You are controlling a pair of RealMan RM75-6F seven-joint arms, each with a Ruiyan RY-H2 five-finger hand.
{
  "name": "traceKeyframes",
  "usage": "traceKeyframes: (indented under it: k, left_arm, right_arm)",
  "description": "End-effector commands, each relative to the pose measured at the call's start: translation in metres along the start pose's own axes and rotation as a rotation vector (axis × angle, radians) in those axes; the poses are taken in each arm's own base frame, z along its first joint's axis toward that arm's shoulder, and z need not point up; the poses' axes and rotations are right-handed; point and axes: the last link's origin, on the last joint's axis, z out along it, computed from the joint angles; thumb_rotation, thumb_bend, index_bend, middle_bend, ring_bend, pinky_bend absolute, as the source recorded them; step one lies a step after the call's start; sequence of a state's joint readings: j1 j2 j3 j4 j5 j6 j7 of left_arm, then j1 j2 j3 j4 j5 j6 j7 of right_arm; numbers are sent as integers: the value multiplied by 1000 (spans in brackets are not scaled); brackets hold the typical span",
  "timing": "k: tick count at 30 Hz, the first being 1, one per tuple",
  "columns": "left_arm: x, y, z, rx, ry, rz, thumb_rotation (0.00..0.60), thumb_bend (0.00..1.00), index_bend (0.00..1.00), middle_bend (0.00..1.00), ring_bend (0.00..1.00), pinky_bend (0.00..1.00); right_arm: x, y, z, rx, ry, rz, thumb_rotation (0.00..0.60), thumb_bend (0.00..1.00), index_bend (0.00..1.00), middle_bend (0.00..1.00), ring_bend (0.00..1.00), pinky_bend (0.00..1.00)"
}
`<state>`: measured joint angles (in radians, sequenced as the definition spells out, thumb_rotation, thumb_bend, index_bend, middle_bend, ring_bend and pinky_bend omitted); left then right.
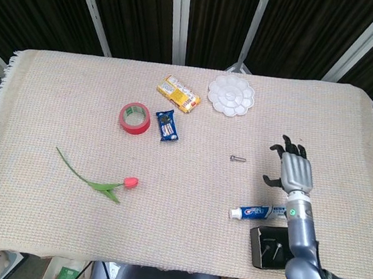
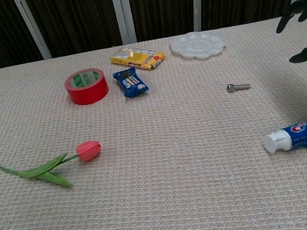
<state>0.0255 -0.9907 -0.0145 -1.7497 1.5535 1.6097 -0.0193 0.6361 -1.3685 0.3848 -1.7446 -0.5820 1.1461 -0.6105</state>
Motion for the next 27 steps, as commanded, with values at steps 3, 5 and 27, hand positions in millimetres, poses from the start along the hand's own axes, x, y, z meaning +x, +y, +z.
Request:
traceKeyframes:
  k: [3,5,27]
  left_arm:
    - [0,-2,2,11,0,0,600,242,107,0,0,0]
    - [-1,-2,4,15,-4,1,600,241,107,0,0,0]
    - [-1,-2,6,22,-2,5,600,241,108,0,0,0]
  right_arm:
    - [-20,-31,33,-46,-23,-56,600,224,325,57,131,67]
    - [-27,-34,38,-59,-31,-67,600,224,331,57,133,69]
    - [-70,-40,55,-84,-54,-73,600,224,428,79,162,95]
